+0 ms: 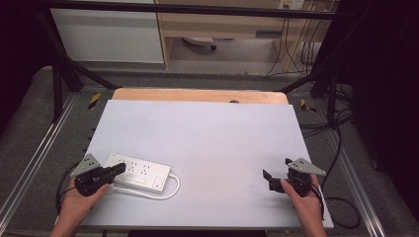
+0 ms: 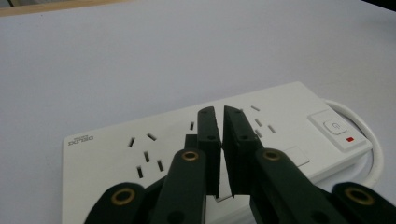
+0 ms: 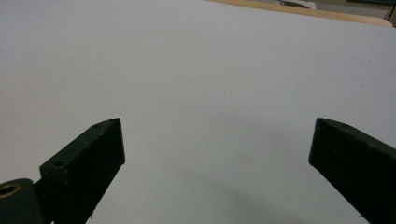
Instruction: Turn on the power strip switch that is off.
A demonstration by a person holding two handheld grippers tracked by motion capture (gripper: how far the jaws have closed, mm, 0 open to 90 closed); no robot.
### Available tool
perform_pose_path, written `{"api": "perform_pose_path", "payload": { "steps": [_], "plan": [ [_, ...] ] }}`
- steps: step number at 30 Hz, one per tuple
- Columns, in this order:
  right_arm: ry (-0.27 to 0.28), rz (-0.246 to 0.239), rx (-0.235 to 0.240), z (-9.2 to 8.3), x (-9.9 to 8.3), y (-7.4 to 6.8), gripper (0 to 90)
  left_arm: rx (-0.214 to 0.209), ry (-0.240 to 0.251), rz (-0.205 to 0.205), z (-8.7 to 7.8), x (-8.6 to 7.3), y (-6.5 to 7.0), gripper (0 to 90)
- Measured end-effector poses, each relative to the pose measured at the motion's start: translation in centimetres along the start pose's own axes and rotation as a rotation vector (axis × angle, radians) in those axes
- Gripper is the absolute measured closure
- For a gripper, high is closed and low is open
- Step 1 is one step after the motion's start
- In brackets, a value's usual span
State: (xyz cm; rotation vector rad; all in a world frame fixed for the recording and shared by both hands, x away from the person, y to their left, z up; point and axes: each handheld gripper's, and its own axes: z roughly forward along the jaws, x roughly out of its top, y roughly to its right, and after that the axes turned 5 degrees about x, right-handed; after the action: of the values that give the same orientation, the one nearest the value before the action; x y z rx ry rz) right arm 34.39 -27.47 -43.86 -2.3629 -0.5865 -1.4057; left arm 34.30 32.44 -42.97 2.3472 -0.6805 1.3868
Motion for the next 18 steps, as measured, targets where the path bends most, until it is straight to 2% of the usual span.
{"api": "perform_pose_path", "payload": {
  "steps": [18],
  "plan": [
    [0.0, -0.001, 0.0, -0.01, 0.01, 0.0, 3.9, -0.009, 0.046, 0.001, -0.12, 0.18, 0.22, 74.0]
  ]
}}
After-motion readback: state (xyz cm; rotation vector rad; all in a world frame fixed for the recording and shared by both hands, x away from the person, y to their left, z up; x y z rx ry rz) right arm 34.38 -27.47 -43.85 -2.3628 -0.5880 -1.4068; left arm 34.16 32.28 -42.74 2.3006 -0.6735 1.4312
